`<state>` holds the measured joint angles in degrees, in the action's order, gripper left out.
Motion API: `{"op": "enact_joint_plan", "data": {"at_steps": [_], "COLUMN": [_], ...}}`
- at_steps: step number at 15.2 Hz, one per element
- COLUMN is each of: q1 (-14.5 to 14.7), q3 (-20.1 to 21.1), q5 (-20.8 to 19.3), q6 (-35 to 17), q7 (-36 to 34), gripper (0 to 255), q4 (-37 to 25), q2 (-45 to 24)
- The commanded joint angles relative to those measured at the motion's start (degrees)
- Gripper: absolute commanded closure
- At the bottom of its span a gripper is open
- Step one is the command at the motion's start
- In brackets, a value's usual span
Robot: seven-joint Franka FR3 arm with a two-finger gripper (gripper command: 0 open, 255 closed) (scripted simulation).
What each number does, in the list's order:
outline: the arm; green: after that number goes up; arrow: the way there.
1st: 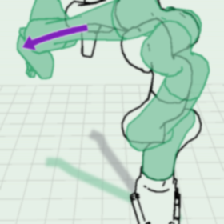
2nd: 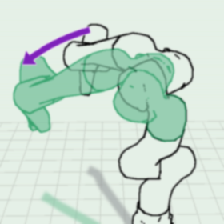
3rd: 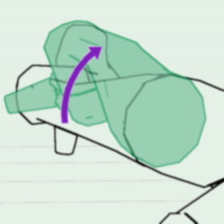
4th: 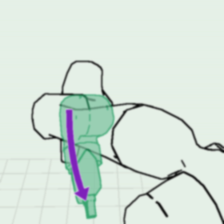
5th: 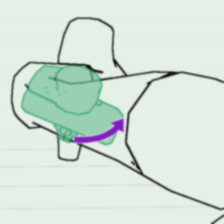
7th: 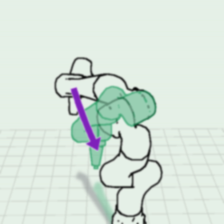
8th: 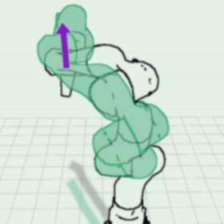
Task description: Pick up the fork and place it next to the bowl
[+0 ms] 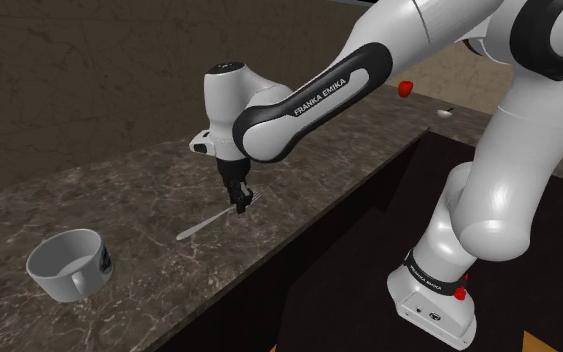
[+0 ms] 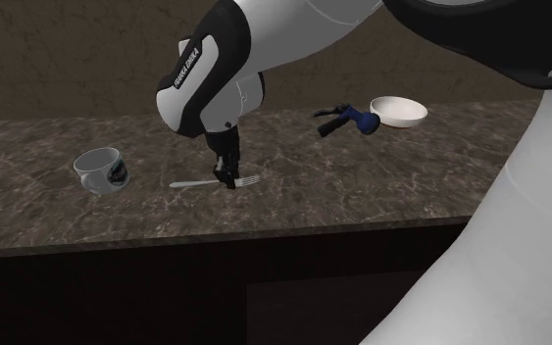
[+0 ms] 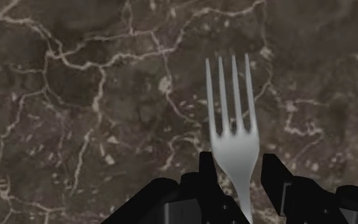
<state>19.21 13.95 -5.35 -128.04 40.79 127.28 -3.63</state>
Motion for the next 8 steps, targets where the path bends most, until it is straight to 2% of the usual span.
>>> {"op": "enact_joint_plan", "data": {"at_steps": [1,8], "q1": [-0.1,-0.1], "q3": [0.0,0.0], "q5": [0.4,1.5], "q6": [1.5,6.7], "q7": [0.4,1.4], "gripper": [255,255], "q4": [-0.7,-3.2], "q2": [0.9,3.7]}}
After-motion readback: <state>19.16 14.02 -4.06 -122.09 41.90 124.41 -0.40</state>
